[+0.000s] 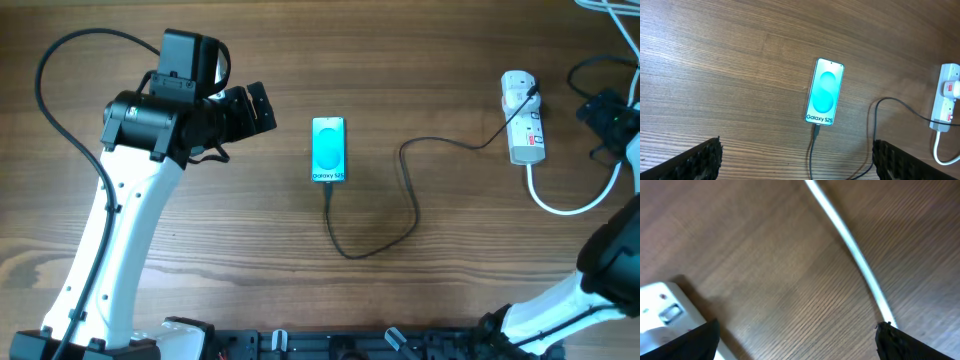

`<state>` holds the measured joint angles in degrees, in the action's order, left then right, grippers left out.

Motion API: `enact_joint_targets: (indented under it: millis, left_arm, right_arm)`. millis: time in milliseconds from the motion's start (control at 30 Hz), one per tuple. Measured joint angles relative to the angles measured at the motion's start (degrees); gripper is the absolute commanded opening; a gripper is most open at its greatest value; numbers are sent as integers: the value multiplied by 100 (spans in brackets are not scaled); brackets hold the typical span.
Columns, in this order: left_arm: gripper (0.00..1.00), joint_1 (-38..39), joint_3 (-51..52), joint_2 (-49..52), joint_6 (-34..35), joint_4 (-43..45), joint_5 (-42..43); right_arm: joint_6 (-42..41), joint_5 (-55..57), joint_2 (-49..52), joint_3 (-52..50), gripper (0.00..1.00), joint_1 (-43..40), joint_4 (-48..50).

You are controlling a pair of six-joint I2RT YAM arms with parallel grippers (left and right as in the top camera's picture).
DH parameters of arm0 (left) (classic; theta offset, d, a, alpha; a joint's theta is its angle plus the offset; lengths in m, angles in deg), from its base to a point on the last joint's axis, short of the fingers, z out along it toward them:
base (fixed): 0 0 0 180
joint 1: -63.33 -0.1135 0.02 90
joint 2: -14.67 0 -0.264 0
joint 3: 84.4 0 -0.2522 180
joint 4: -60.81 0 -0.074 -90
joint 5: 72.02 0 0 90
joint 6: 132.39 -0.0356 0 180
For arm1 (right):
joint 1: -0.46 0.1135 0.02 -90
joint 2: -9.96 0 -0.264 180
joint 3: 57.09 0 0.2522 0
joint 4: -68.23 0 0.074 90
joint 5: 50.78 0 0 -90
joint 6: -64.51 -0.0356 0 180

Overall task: Plug charger to phone and switch on socket
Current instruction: 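Move the right gripper to the power strip switch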

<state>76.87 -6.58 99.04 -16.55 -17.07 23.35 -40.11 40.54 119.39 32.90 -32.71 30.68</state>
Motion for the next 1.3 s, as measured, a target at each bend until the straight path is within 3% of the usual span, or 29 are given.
enact_joint_targets:
  millis: [333, 733, 1300]
  left_arm:
    - [100, 0, -2, 0, 0, 0, 0]
    - [100, 0, -2, 0, 0, 0, 0]
    - [100, 0, 0, 0, 0, -2, 0]
  right_arm:
    - [260, -756, 487, 0, 100, 7, 455]
    - [380, -1375, 837, 0, 100, 361, 337]
    - [380, -1285, 839, 0, 100, 363, 249]
